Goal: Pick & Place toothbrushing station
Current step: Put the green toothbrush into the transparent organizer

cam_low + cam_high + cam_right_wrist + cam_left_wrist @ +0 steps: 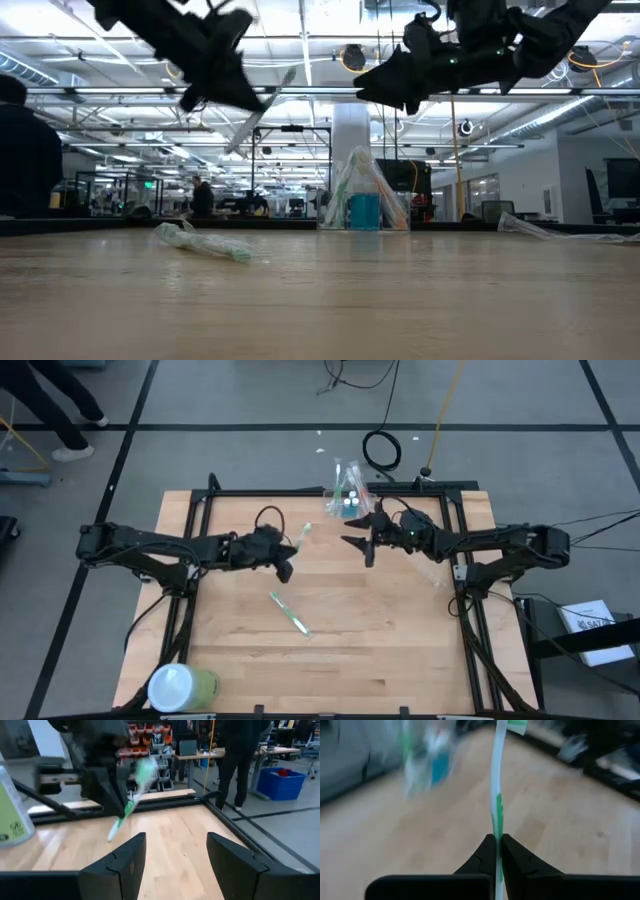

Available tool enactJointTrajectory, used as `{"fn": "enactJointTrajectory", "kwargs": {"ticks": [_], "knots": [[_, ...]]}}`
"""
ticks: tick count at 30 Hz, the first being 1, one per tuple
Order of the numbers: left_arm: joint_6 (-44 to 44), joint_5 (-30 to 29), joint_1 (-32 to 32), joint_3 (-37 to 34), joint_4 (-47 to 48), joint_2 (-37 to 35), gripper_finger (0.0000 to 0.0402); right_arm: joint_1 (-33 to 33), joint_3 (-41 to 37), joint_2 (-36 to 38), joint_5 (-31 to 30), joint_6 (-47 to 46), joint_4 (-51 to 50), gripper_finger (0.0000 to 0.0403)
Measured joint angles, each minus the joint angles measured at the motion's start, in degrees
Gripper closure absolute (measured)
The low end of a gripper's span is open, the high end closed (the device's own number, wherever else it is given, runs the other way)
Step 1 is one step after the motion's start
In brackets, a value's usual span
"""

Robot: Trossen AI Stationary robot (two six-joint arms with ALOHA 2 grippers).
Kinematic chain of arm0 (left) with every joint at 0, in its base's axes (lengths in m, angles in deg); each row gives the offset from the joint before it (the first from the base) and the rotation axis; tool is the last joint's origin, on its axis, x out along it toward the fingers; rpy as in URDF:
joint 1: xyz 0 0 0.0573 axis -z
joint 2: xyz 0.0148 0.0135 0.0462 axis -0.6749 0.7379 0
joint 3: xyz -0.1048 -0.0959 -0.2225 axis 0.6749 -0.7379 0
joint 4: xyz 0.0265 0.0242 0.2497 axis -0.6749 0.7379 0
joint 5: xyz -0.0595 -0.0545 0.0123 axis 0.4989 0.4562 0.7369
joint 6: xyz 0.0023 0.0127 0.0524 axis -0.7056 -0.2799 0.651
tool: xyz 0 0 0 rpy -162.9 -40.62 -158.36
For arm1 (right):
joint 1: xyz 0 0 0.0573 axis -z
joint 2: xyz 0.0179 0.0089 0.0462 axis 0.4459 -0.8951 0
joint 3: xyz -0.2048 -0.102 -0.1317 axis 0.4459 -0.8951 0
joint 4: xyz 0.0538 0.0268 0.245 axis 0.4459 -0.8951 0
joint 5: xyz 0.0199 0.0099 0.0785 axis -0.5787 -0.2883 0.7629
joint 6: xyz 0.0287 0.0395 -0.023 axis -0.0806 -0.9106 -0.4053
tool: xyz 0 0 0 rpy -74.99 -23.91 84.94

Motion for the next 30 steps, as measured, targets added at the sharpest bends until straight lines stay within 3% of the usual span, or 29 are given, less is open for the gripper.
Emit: {"fn": "enactJointTrajectory", "kwargs": {"ticks": [4, 8, 18, 24, 30], "knots": [[15.8, 0.0, -0.2, 0.0, -10.3, 1.9, 0.0384, 0.0, 0.0, -4.0, 0.0, -2.8, 7.9, 0.0202], [22.8, 0.2, -0.8, 0.0, -15.8, 4.1, 0.0384, -0.3, 0.3, -7.5, 1.3, -4.3, 16.1, 0.0190], [21.8, 3.2, -2.8, 0.0, -16.6, 5.7, 0.0381, -1.6, 6.6, -11.9, 6.2, -4.6, 19.2, 0.0141], [21.6, 3.2, -2.8, 0.0, -16.6, 5.7, 0.0394, -1.5, 9.9, -11.8, 6.1, -4.1, 15.5, 0.0148], [20.7, 3.2, -2.8, 0.0, -16.9, 5.7, 0.0382, -1.5, 10.8, -11.8, 6.1, -2.1, 13.2, 0.0163]]}}
